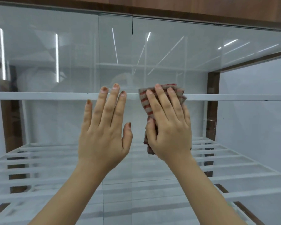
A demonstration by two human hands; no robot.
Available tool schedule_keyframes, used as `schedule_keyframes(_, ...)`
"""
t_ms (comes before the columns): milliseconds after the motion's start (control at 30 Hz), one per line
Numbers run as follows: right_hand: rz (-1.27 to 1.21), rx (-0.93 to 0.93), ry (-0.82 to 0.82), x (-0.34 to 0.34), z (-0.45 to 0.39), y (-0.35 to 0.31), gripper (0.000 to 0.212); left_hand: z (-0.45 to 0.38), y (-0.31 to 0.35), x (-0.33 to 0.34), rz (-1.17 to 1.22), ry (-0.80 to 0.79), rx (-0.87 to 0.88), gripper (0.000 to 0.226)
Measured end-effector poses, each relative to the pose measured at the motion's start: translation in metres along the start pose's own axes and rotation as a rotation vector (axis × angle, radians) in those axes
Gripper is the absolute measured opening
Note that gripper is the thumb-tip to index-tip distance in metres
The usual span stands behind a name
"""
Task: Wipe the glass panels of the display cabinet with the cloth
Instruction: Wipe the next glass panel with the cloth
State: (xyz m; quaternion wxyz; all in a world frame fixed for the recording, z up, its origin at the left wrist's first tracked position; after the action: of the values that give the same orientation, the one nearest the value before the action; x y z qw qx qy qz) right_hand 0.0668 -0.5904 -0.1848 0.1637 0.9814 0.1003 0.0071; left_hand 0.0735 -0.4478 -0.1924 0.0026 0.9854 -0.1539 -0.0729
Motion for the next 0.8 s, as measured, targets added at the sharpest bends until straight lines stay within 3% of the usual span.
schedule_keyframes(267, -0.017, 0.233, 0.078, -0.007, 0.041, 0.021, 0.054, 0.000, 0.000, 0.000, 0.002, -0.007, -0.006, 0.063)
schedule_keyframes(500, -0.032, -0.020, 0.002, -0.009, 0.018, 0.017, 0.050, 0.000, 0.001, -0.001, 0.003, -0.023, -0.008, 0.064)
schedule_keyframes(800, -0.057, 0.084, 0.027, -0.018, 0.035, 0.058, 0.049, 0.000, 0.018, -0.009, 0.121, 0.004, -0.037, 0.062)
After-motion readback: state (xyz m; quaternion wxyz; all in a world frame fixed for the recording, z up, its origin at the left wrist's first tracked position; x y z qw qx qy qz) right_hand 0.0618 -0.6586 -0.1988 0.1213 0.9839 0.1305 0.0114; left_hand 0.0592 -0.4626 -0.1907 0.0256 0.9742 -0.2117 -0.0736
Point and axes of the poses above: each hand's wrist, its own z-axis away from the middle knuckle, its own x-axis out of the palm, y = z × x, the point moved 4 cm from there along -z, towards the middle knuckle, and after that the axes turned 11 degrees about -x, right-handed, at the moved point
